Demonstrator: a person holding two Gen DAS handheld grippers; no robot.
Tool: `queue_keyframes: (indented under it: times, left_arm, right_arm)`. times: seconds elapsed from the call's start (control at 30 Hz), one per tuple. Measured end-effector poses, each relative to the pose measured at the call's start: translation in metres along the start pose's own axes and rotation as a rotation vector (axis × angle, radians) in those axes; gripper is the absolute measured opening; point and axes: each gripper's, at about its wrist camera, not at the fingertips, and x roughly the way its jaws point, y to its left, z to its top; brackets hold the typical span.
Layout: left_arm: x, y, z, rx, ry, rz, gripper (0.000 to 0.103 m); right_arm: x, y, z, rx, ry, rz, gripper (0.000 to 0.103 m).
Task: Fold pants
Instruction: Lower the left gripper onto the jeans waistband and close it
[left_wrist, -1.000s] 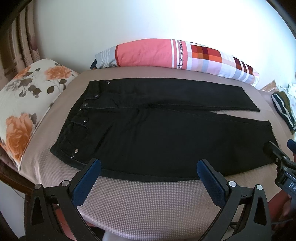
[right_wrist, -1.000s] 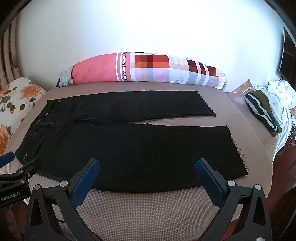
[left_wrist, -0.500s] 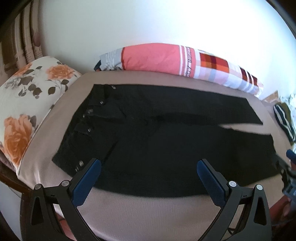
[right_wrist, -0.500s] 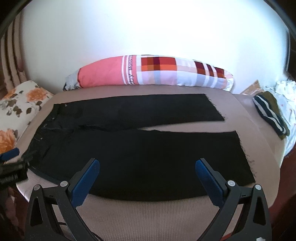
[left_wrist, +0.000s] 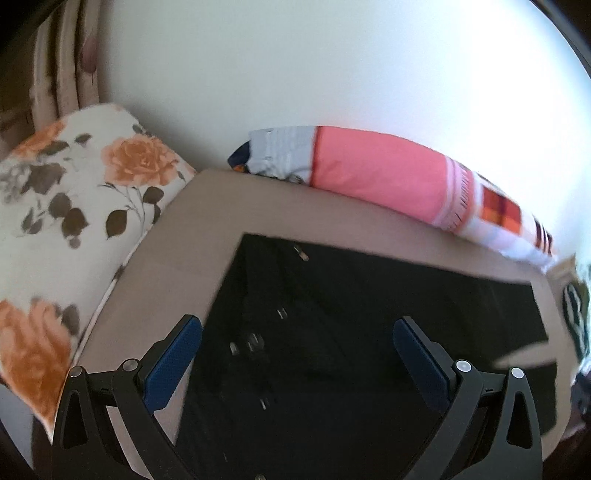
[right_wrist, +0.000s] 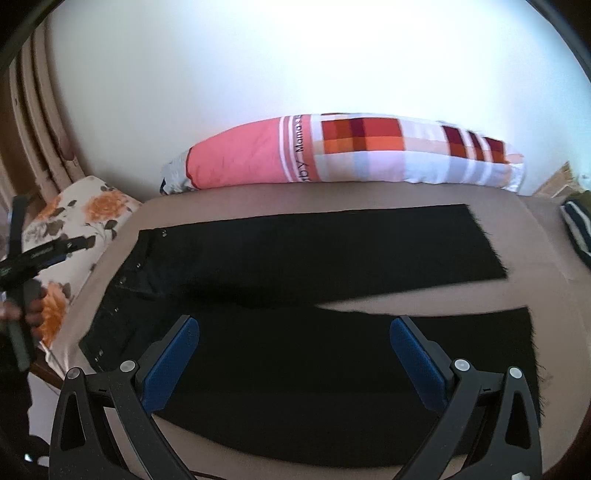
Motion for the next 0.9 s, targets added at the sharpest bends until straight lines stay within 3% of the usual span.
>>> queue_keyframes:
  times: [0.13, 0.3, 0.37, 0.5, 0.83, 0.9]
  left_arm:
    - [0.049, 0.034, 0.032, -0.069, 0.045, -0.054, 0.097]
    - [0.113, 0.069, 0.051, -0.2, 0.148, -0.16, 0.065]
    - [0.14, 0.083, 0.055, -0.237, 0.195, -0.214, 0.06]
    - [0.18, 0.101, 0.06, -0.255, 0.256, -0.248, 0.051]
    - [0.221, 0.119, 0.068, -0.255, 0.328, -0.44, 0.05]
    - [0.226, 0.118, 0.068, -0.249, 0.342, -0.482, 0.042]
  right_arm:
    - [0.027, -0.001, 0.016, 0.041, 0.031, 0.03, 0.103]
    - [0.063, 0.002, 0.033, 0.092, 0.07, 0.057, 0.103]
    - [0.076, 0.005, 0.037, 0.093, 0.082, 0.051, 0.103]
    - [0.106, 0.012, 0.046, 0.085, 0.119, 0.032, 0.103]
    - [0.164, 0.041, 0.067, 0.039, 0.171, 0.061, 0.103]
    - [0.172, 0.046, 0.071, 0.03, 0.171, 0.073, 0.103]
